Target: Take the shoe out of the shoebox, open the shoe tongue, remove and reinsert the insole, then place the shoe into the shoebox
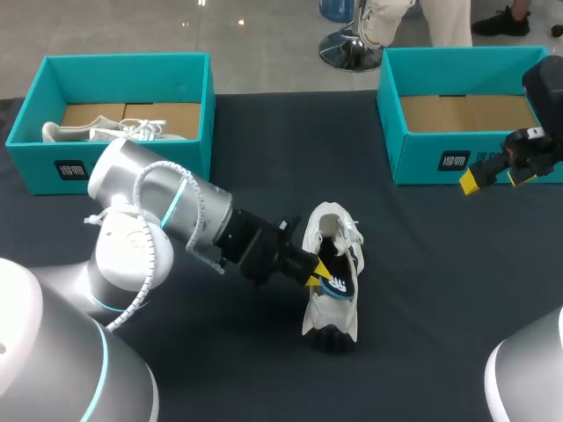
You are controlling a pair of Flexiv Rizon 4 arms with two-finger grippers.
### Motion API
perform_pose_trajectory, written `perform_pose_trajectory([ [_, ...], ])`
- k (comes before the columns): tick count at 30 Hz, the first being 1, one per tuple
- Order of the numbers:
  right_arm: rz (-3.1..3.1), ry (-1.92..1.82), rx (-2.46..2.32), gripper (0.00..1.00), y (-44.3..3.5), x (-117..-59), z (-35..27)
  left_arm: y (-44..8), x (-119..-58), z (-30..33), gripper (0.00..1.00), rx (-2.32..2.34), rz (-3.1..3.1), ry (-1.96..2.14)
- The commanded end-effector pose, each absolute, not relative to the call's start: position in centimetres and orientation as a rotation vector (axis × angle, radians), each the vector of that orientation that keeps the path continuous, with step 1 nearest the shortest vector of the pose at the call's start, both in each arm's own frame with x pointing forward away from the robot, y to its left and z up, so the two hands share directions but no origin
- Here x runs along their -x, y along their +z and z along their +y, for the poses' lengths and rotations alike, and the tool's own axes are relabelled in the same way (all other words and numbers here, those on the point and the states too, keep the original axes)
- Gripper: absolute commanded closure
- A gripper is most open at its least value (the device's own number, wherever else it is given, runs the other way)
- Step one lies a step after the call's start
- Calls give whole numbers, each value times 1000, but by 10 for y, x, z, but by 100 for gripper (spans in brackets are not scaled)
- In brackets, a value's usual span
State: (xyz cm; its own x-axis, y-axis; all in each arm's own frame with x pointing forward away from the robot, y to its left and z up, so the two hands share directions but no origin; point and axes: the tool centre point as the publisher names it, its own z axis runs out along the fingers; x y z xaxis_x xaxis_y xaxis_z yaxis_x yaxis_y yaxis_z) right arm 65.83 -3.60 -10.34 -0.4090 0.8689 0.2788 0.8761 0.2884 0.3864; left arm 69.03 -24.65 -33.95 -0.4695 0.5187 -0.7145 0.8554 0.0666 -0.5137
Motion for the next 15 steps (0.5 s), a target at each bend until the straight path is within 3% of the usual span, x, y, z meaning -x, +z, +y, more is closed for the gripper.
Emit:
perform_pose_trajectory([
  [1, -2508, -755, 1698, 0, -102, -663, -34, -343, -695, -252, 100, -1380, 2013, -1352],
  [15, -2508, -755, 1698, 0, -102, -663, -34, -359, -708, -254, 100, -1377, 2042, -1282],
])
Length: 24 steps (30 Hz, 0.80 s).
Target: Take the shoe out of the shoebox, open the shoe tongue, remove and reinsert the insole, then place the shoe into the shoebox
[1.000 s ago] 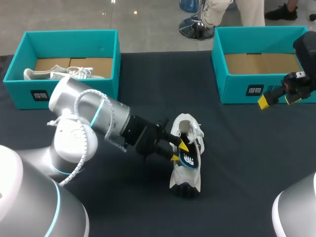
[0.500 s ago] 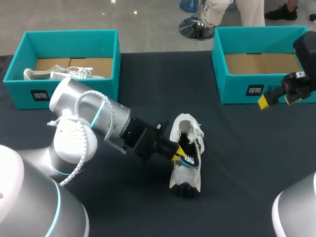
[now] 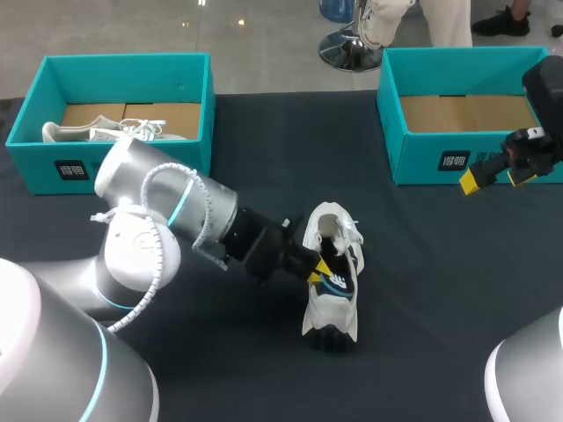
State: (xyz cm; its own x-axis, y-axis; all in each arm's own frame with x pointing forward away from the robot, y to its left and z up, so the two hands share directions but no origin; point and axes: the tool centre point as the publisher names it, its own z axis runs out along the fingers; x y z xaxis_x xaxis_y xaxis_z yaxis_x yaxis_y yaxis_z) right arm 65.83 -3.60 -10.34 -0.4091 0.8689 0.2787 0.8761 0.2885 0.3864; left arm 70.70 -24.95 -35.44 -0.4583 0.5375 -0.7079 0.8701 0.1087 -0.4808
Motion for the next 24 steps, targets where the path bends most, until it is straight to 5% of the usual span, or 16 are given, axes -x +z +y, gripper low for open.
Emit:
perform_pose_trajectory([
  [1, -2508, -755, 1698, 0, -102, -663, -34, -360, -708, -253, 100, -1377, 2045, -1284],
  [3, -2508, -755, 1698, 0, -102, -663, -34, -359, -706, -252, 95, -1377, 2047, -1286],
  [5, -2508, -755, 1698, 0, -102, -663, -34, -357, -704, -251, 73, -1375, 2045, -1291],
  [7, -2508, -755, 1698, 0, -102, -663, -34, -353, -702, -250, 68, -1373, 2037, -1304],
  [24, -2508, -755, 1698, 0, -102, -663, -34, -343, -687, -248, 73, -1419, 2003, -1318],
])
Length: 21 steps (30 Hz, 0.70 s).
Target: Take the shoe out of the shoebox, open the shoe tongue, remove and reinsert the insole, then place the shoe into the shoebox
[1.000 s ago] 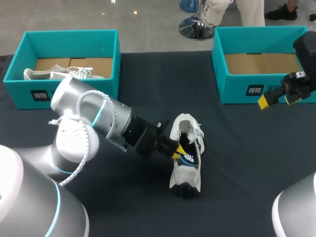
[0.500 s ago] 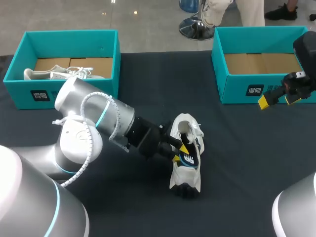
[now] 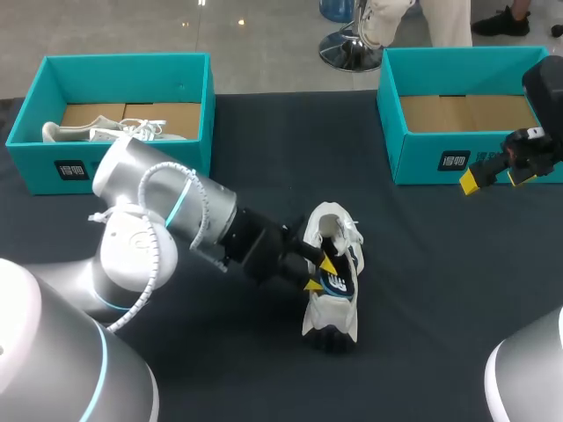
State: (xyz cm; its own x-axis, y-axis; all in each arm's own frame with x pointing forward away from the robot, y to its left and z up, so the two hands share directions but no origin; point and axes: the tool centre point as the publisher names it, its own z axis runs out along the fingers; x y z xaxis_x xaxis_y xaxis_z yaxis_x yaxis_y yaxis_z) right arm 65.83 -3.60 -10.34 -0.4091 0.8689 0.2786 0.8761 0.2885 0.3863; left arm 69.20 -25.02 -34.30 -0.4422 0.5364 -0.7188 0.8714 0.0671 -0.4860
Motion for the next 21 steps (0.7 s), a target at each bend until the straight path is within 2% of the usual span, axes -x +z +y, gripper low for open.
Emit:
perform_pose_trajectory([
  [1, -2508, -755, 1698, 0, -102, -663, -34, -344, -686, -248, 73, -1423, 2004, -1318],
  [3, -2508, -755, 1698, 0, -102, -663, -34, -345, -684, -249, 75, -1436, 2005, -1316],
  [8, -2508, -755, 1698, 0, -102, -663, -34, -345, -683, -251, 100, -1438, 2005, -1319],
  [21, -2508, -755, 1698, 0, -102, -663, -34, -349, -693, -260, 100, -1473, 2013, -1284],
])
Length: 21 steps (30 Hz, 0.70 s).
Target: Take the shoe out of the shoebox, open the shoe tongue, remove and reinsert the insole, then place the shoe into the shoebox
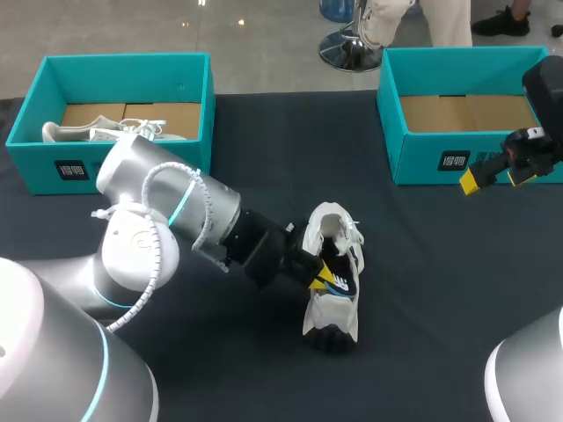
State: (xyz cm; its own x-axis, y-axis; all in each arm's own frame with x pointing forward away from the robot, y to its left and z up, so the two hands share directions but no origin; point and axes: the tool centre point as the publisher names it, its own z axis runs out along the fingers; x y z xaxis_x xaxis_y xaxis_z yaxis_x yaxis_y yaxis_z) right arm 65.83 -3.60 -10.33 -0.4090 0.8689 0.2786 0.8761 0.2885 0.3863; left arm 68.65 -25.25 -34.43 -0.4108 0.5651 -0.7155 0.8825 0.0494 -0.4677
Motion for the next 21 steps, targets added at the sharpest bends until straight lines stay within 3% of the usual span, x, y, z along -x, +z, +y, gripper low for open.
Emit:
perform_pose_trajectory([
  [1, -2508, -755, 1698, 0, -102, -663, -34, -351, -695, -260, 100, -1474, 2016, -1280],
  [16, -2508, -755, 1698, 0, -102, -663, -34, -360, -705, -254, 100, -1476, 2060, -1241],
  [17, -2508, -755, 1698, 0, -102, -663, -34, -359, -704, -253, 87, -1472, 2058, -1248],
  [18, -2508, -755, 1698, 0, -102, -663, -34, -357, -704, -252, 65, -1470, 2055, -1250],
  [19, -2508, -755, 1698, 0, -102, -663, -34, -356, -703, -250, 52, -1469, 2052, -1254],
  [20, -2508, -755, 1698, 0, -102, -663, -34, -354, -703, -249, 23, -1469, 2046, -1256],
  [21, -2508, -755, 1698, 0, -102, -663, -34, -351, -703, -247, 4, -1464, 2039, -1261],
])
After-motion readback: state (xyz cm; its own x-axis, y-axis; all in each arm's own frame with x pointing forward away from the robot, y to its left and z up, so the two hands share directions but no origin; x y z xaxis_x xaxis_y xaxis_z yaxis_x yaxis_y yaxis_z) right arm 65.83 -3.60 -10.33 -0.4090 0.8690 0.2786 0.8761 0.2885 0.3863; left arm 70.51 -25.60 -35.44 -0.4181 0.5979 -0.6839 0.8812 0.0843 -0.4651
